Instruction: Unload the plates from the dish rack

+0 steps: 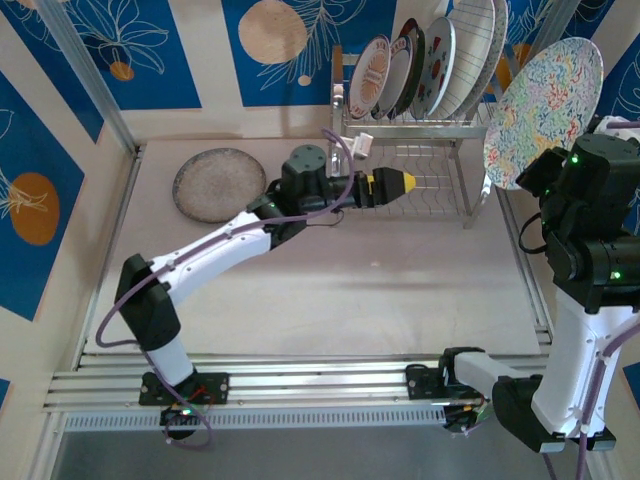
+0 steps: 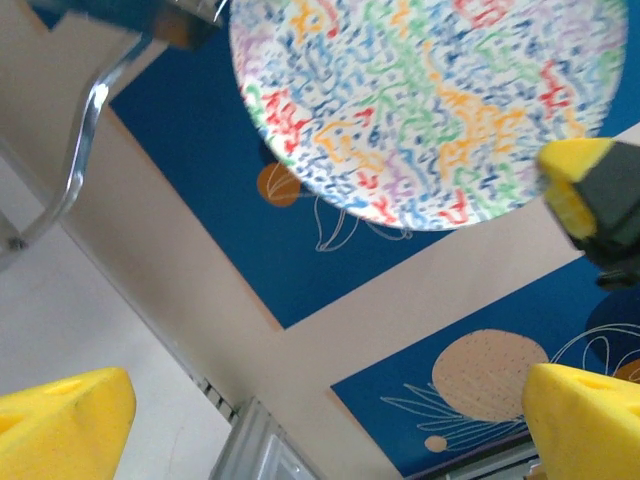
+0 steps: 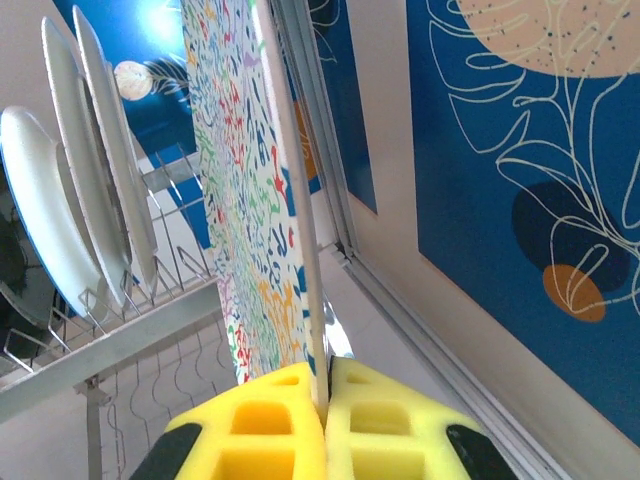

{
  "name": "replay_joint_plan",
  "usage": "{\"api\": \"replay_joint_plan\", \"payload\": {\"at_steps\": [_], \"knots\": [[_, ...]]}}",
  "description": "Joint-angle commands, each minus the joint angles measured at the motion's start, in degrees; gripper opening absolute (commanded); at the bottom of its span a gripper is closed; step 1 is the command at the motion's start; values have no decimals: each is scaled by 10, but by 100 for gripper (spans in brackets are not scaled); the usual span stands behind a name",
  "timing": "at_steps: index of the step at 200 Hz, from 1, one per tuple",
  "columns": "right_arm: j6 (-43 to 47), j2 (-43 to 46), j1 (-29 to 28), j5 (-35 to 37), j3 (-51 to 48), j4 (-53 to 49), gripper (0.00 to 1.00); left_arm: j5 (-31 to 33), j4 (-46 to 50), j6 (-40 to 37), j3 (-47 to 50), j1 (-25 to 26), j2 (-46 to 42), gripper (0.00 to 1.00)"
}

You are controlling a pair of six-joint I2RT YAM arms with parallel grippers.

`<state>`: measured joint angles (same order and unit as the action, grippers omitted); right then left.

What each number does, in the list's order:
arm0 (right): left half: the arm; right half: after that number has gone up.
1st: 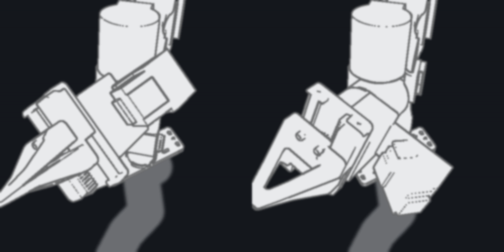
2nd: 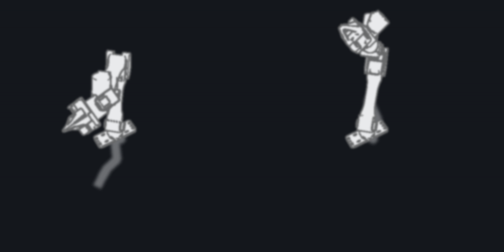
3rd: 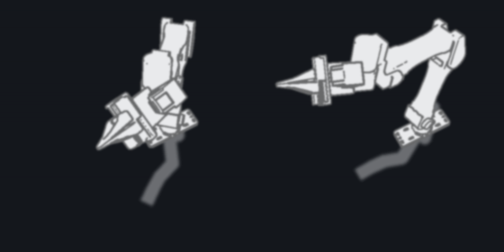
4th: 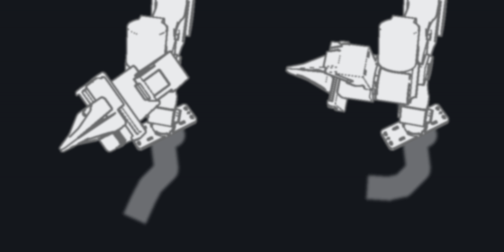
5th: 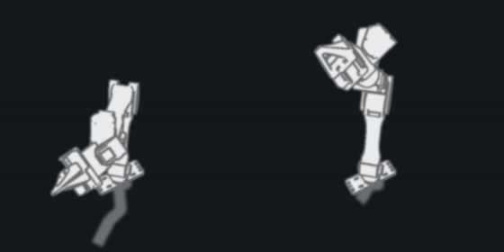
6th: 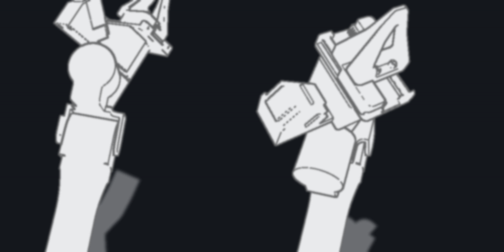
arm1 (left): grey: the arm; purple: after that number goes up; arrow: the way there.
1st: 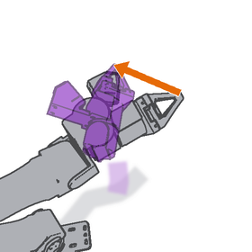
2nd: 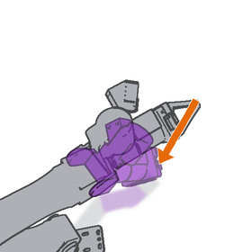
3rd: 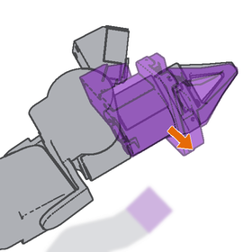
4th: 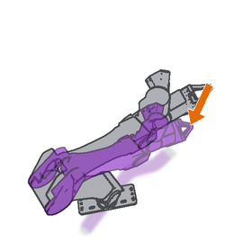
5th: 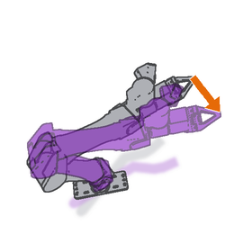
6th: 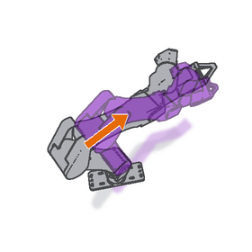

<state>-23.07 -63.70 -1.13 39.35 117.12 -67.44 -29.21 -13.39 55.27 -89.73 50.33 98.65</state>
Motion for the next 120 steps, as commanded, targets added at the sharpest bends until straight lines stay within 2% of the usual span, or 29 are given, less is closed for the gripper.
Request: {"api": "replay_joint_plan", "payload": {"at_steps": [1,57,120], "knots": [[-32,17,-3,-12,28,-15,0,-19,-46,20,-18,17,25,99],[-115,33,-2,-69,40,-112,0,-25,-115,75,-20,36,85,98],[-171,55,-2,-138,10,-143,0,-25,-174,131,-9,41,123,98]]}}
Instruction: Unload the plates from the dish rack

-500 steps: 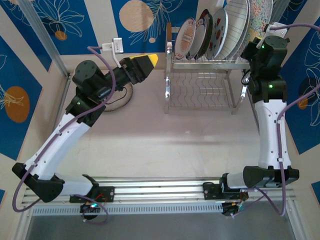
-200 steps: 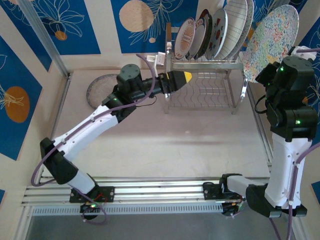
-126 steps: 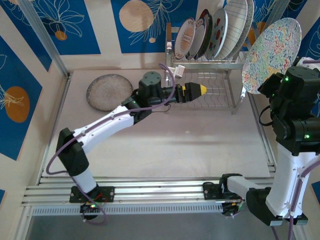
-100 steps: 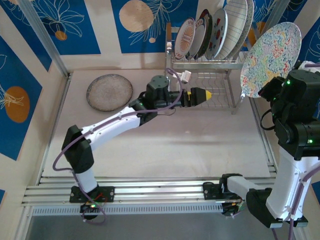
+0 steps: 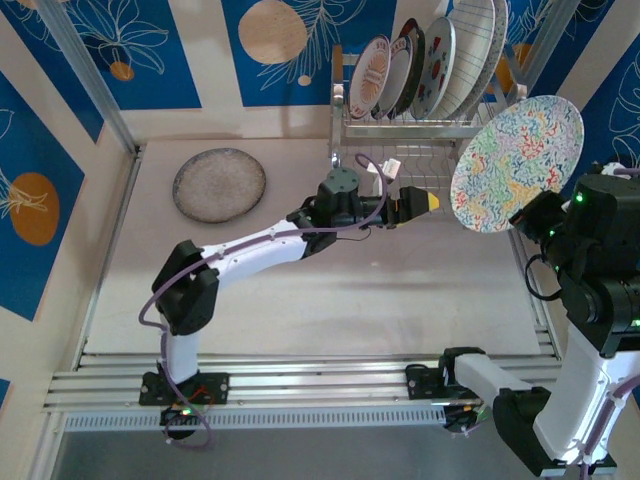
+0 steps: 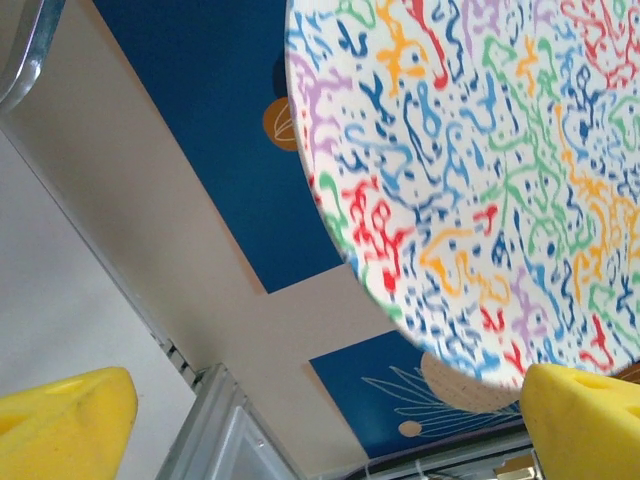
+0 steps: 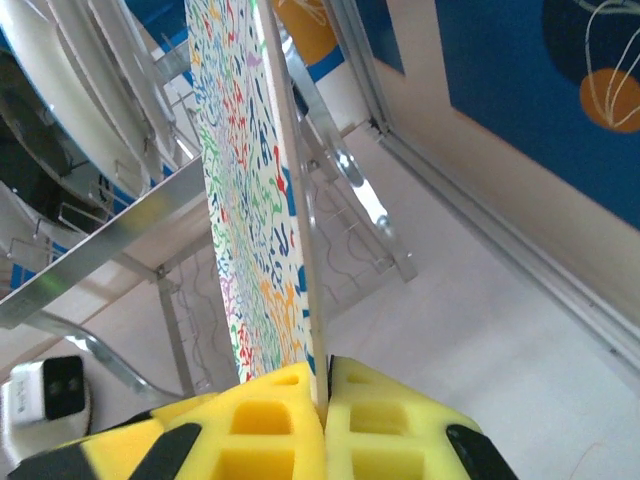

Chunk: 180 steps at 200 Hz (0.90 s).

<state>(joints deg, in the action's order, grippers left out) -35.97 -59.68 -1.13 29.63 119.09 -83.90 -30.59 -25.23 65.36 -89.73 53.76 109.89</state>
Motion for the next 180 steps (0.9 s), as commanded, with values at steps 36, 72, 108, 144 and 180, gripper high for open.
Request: {"api": "replay_joint_plan", "payload": {"at_steps": [36,72,108,144,180], "knots": [[-74,30,-1,-87,-48,24,0,-6,-89,61,8,6,19,94],[-99,55,-1,-120,-94,37,0,-11,-90,70,10,5,18,84],[-123,73,0,-143,-128,46,0,-16,-69,69,22,2,11,78],[-140,95,0,-165,-171,73,0,-16,-86,85,35,-4,9,66],[-155,117,2,-189,-218,97,0,-9,-128,116,60,-15,0,47]]}}
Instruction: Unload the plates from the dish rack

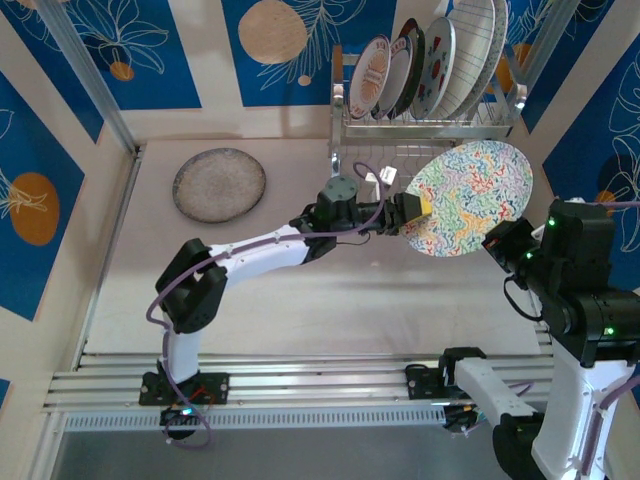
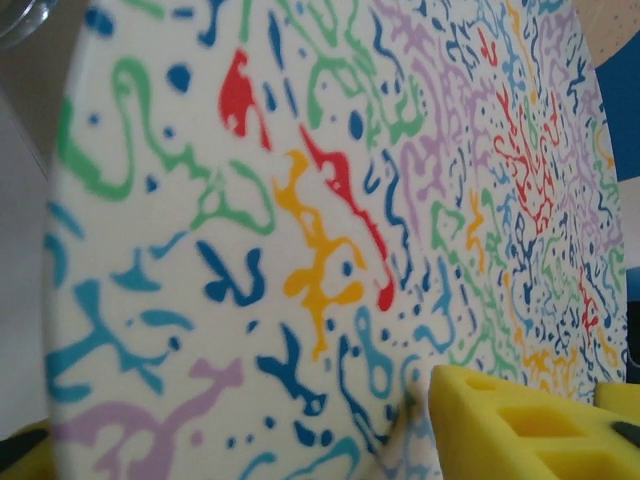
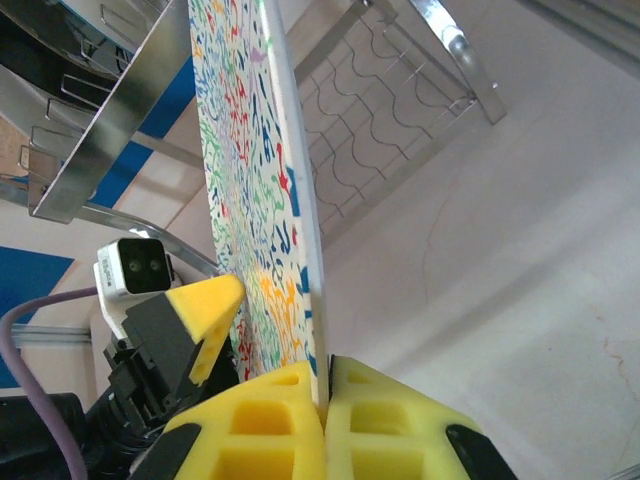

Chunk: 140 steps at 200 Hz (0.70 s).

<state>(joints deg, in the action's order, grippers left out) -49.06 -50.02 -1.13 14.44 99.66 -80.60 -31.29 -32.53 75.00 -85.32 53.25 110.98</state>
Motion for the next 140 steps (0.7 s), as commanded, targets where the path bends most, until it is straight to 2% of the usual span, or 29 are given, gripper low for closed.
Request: {"api": "replay_joint_plan", "payload": {"at_steps": [1,32,67,97,140], "knots": [[-24,22,2,-40,-26,66,0,-1,-55,20,17,-10,-12,47],[-50,49,6,-102,-99,104,0,1,-71,28,50,-28,-41,41],[-87,91,15,-156,-189,144,0,-2,-102,50,93,-43,-73,25],[-90,101,23,-193,-224,146,0,-2,-107,56,130,-52,-104,13],[-94,99,39,-244,-253,159,28,-4,-111,70,165,-71,-136,6]]}}
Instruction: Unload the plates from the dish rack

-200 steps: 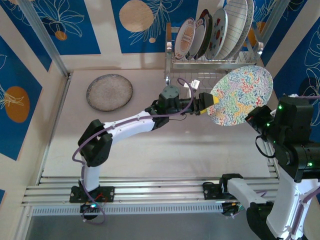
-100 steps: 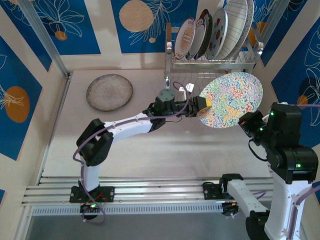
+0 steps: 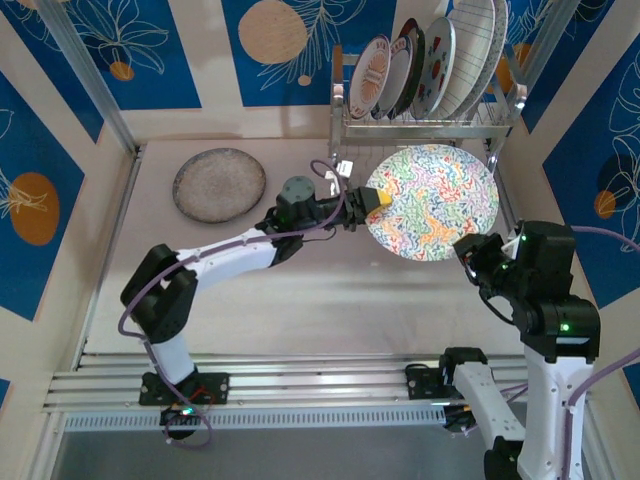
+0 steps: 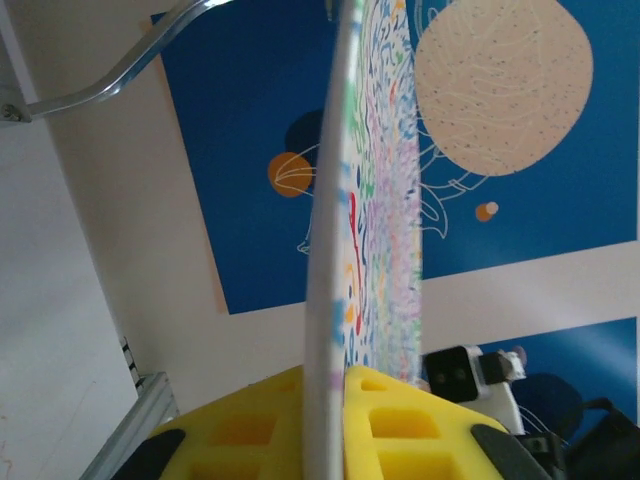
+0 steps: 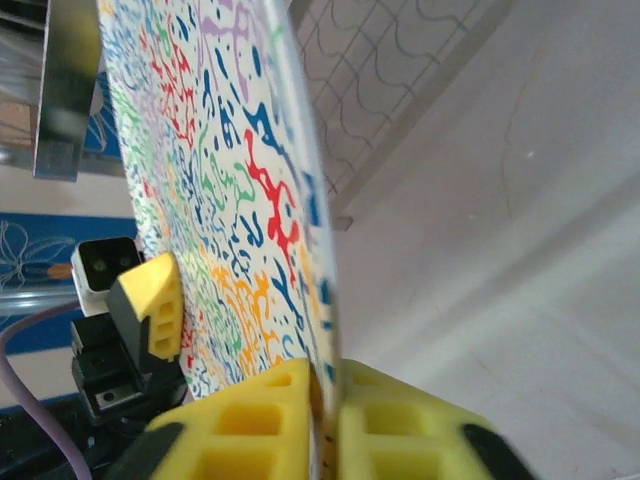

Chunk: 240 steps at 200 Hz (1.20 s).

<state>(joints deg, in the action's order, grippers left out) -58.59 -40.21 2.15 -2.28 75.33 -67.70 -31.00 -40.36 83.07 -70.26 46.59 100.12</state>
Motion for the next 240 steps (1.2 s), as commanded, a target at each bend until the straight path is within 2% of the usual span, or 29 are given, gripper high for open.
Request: {"api": "replay_joint_plan", "payload": {"at_steps": [1,25,63,109,148,240], "knots": [[1,0,6,-78,-11,31,29,-7,-32,-10,14,-5,-28,6],[1,-8,13,-101,-13,26,41,-12,-42,7,27,-18,-42,1],[19,-18,18,-117,-12,33,51,-24,-24,-6,46,-39,-81,0],[43,-49,21,-154,3,39,58,-26,8,-5,75,-77,-140,0],[80,-81,13,-198,21,68,58,-36,55,-6,114,-121,-208,0],[105,-110,-151,-138,5,214,57,-67,160,6,195,-244,-376,0]]}}
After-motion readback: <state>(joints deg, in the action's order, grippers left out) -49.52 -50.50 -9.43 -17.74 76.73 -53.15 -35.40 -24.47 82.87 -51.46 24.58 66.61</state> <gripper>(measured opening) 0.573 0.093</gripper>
